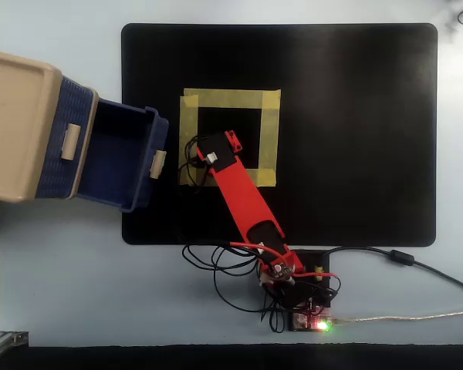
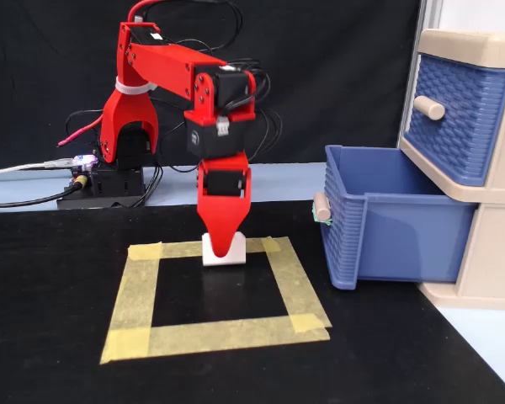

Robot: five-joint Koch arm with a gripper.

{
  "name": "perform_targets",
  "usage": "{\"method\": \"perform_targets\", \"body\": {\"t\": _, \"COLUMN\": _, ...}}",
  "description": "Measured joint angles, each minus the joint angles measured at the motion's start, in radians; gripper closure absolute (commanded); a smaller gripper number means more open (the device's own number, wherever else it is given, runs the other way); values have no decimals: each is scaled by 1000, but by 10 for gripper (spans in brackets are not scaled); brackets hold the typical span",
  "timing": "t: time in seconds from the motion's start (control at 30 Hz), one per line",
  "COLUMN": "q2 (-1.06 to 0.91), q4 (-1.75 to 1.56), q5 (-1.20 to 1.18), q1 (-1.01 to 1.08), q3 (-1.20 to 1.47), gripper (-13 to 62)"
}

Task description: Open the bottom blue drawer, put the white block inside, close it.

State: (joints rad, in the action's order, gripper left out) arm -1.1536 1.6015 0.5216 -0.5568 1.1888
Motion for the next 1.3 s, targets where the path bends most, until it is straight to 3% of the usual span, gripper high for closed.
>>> {"method": "perform_targets", "body": {"t": 0.2, "q2": 8, "q4": -54, "q5": 43, "q1": -20, "q3": 112, "gripper": 161}}
{"method": "perform_targets", "body": {"t": 0.3, "q2": 2, "q4": -97, "q5": 112, "q1": -37, "q3": 114, "gripper": 218}}
{"method": "perform_targets", "body": {"t": 0.43, "q2": -14, "q4": -204, "q5": 178, "q1": -49, "q3": 115, "gripper": 397}}
{"method": "perform_targets", "body": {"t": 0.5, "q2": -32, "q4": -305, "q5": 216, "q1": -51, "q3": 141, "gripper": 572}}
{"method": "perform_targets", "body": {"t": 0.7, "q2": -123, "q4": -425, "q5": 267, "q1": -43, "q3": 160, "gripper": 575}}
{"method": "perform_targets", "body": {"t": 0.97, "q2": -351, "q4": -270, "q5": 302, "q1": 3, "q3": 94, "gripper": 575}}
{"method": "perform_targets", "body": {"t": 1.1, "q2": -416, "q4": -126, "q5": 627, "q1": -5, "q3": -207, "gripper": 575}}
{"method": "perform_targets", "body": {"t": 1.3, "q2": -221, "q4": -51, "q5": 1583, "q1": -295, "q3": -512, "gripper": 575}}
